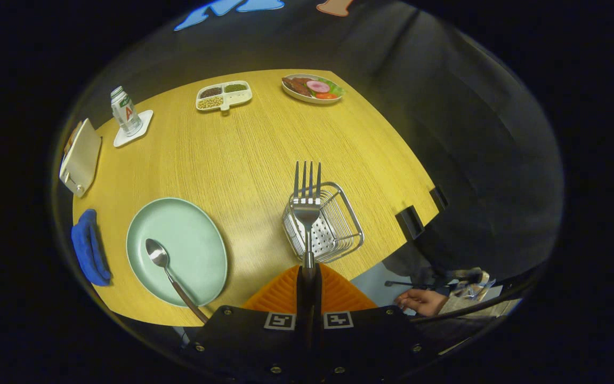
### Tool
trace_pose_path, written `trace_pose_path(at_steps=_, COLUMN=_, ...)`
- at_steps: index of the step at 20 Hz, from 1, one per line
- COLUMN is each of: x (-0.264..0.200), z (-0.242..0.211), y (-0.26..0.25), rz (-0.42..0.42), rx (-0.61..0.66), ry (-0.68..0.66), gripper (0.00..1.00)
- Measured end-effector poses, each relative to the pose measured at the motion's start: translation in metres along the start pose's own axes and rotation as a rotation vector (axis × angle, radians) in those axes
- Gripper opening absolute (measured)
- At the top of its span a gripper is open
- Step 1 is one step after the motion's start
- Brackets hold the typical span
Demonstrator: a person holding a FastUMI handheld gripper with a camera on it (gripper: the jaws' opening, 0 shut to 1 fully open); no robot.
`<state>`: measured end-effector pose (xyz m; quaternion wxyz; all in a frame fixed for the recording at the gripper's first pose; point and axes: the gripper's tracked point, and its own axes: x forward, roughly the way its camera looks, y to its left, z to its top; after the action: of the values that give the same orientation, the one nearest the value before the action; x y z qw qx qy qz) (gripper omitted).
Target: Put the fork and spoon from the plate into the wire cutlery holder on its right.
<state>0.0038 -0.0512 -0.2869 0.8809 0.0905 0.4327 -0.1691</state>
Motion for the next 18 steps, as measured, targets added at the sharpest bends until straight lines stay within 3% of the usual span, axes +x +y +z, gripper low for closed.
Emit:
trace_pose_path(at_steps=12, x=0.008, z=-0.029, y=-0.006, rz=0.028, rx=0.032, ry=0.199, gripper=0.05)
trace_pose_path(at_steps=18, x=0.009, z=-0.026, y=-0.008, rz=0.033, rx=0.047, ry=0.210, gripper=0.07)
